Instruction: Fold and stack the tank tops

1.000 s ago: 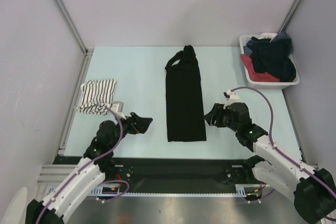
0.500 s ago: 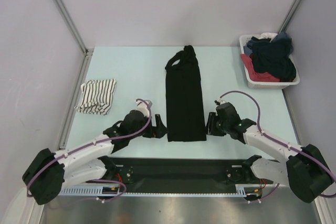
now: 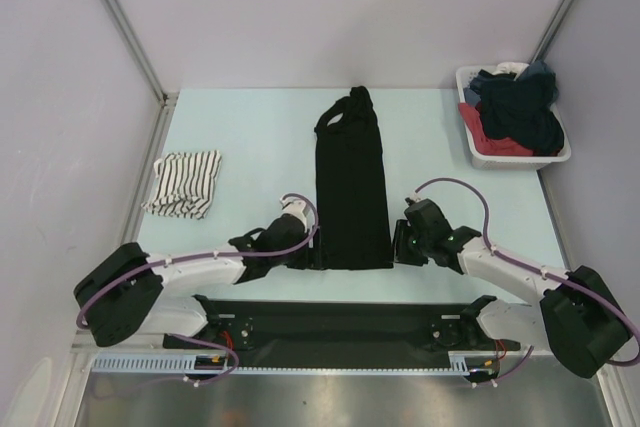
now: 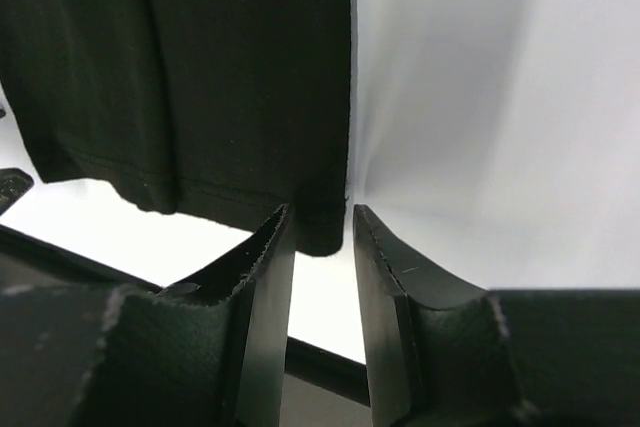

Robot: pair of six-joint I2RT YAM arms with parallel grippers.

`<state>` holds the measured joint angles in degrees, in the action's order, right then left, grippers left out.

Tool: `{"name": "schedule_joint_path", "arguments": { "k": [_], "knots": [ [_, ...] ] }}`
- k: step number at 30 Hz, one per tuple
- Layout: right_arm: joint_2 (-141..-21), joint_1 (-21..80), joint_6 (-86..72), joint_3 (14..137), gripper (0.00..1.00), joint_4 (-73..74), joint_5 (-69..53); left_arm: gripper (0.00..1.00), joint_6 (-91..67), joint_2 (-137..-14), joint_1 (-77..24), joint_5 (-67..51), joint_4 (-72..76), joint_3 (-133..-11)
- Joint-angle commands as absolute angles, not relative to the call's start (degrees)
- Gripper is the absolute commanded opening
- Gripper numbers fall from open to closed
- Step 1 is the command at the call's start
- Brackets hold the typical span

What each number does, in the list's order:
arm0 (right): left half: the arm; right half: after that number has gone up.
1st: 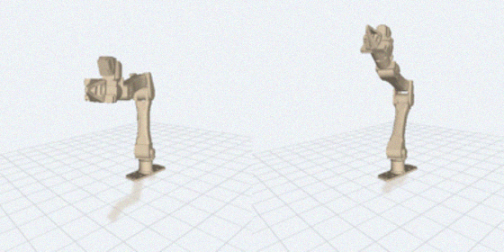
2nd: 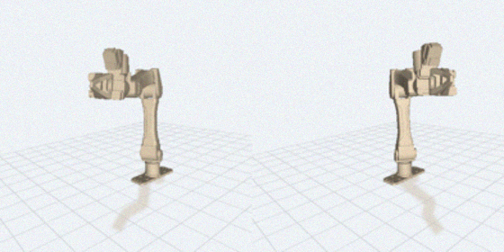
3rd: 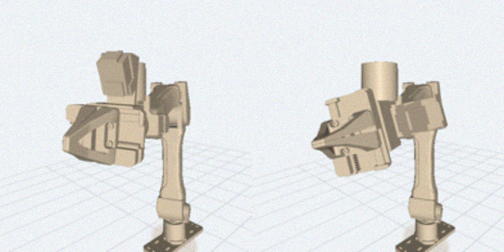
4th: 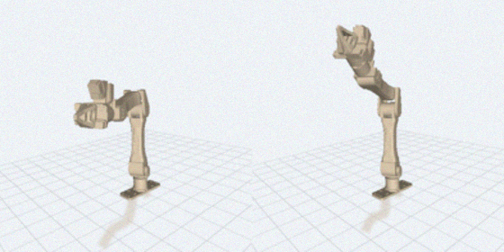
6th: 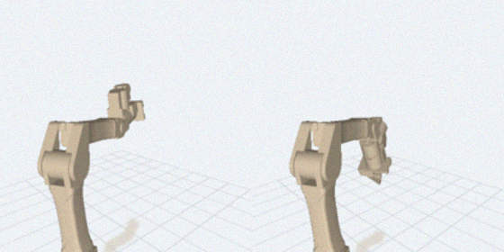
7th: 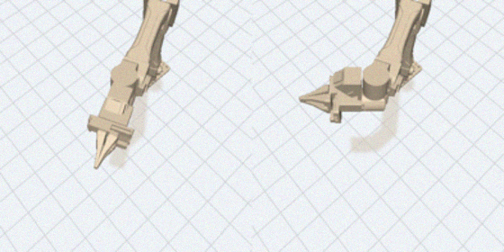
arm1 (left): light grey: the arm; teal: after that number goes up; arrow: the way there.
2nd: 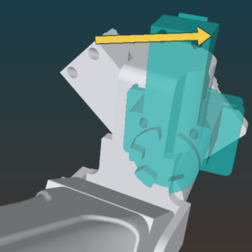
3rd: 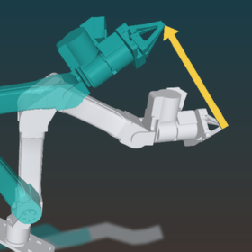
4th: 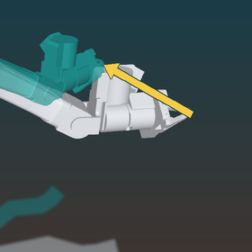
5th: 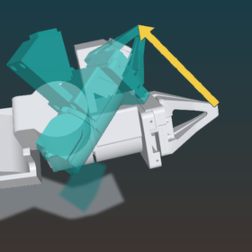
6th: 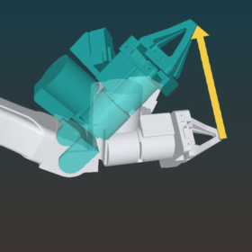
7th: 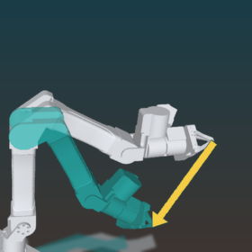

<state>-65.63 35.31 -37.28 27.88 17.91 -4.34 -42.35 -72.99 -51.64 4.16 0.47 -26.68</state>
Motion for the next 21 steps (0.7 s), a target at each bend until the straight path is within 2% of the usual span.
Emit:
{"name": "schedule_joint_path", "arguments": {
  "k": [1, 2, 3, 4, 11, 12, 14, 16, 21],
  "knots": [
    [-66.27, 35.68, -38.23, 28.13, 0.35, 17.58, -3.69, 0.72, -43.51, -75.05, -51.86, 4.31, 1.76, -29.0],
    [-66.36, 35.68, -38.41, 28.04, 0.32, 17.58, -3.87, 0.67, -43.59, -75.49, -51.77, 3.87, 1.93, -29.18],
    [-66.53, 35.68, -38.5, 28.04, 0.31, 17.67, -4.04, 0.58, -43.68, -76.28, -51.85, 3.52, 1.93, -29.53],
    [-66.53, 35.68, -38.5, 28.04, 0.29, 17.67, -3.96, 0.56, -43.94, -76.55, -51.94, 3.6, 1.76, -29.62],
    [-66.27, 35.86, -38.32, 27.86, 0.27, 18.02, -4.13, 0.56, -47.1, -76.64, -54.93, 4.65, 1.5, -28.56],
    [-66.27, 35.86, -38.32, 27.95, 0.24, 18.02, -4.39, 0.55, -47.37, -77.51, -55.8, 4.83, 1.32, -28.74],
    [-66.44, 35.95, -38.41, 27.95, 0.24, 17.93, -4.39, 0.51, -48.07, -78.31, -56.34, 4.92, 1.84, -28.74],
    [-66.36, 36.12, -38.5, 27.95, 0.22, 18.02, -4.57, 0.38, -48.34, -79.01, -56.51, 4.57, 2.81, -28.13],
    [-66.27, 37.0, -38.85, 27.77, 0.29, 18.81, -4.4, 0.38, -48.78, -78.93, -56.51, 5.71, 3.43, -27.33]
  ]
}}
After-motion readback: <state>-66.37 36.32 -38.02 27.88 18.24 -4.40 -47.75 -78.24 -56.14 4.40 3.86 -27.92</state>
